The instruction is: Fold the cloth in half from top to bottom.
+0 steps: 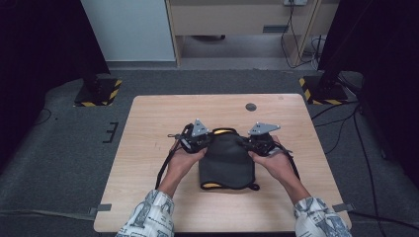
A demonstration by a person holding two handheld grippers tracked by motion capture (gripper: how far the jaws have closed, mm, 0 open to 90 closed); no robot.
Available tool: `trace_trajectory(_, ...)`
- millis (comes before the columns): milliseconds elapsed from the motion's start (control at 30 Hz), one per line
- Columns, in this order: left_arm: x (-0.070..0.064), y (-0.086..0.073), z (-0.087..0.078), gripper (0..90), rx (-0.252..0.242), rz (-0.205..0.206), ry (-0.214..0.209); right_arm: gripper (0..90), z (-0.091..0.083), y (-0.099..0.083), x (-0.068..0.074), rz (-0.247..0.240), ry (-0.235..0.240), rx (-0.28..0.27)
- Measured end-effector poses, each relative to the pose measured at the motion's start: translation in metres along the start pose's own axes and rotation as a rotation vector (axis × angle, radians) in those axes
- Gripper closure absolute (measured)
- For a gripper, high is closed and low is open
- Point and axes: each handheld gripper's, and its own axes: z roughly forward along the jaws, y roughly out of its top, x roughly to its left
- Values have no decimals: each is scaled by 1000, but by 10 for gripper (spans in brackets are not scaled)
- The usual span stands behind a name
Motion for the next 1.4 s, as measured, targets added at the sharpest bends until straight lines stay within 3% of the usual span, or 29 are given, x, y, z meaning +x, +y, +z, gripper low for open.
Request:
trace_trajectory(400, -25, -26, -23, 813, -12, 10, -31, 810, -22, -22, 35, -65, 23, -11)
trace_trajectory(633, -39, -47, -24, 801, 4, 22, -60, 767, -25, -40, 48, -84, 36, 18)
trace_trajectory(833, -48, -60, -25, 803, 18, 41, -82, 602, -27, -55, 53, -61, 46, 19)
trace_trajectory(1000, -53, -65, -28, 804, 12, 54, -92, 537, -37, -51, 54, -30, 72, -15)
trace_trajectory(1200, -60, -71, -31, 802, 14, 67, -96, 545, -39, -37, 51, 8, 89, -52)
trace_trajectory(1300, -61, -73, -31, 800, 15, 69, -99, 560, -29, -33, 50, 21, 95, -29)
trace_trajectory(1400, -61, -75, -33, 794, 8, 64, -98, 578, -16, -36, 52, 27, 112, 27)
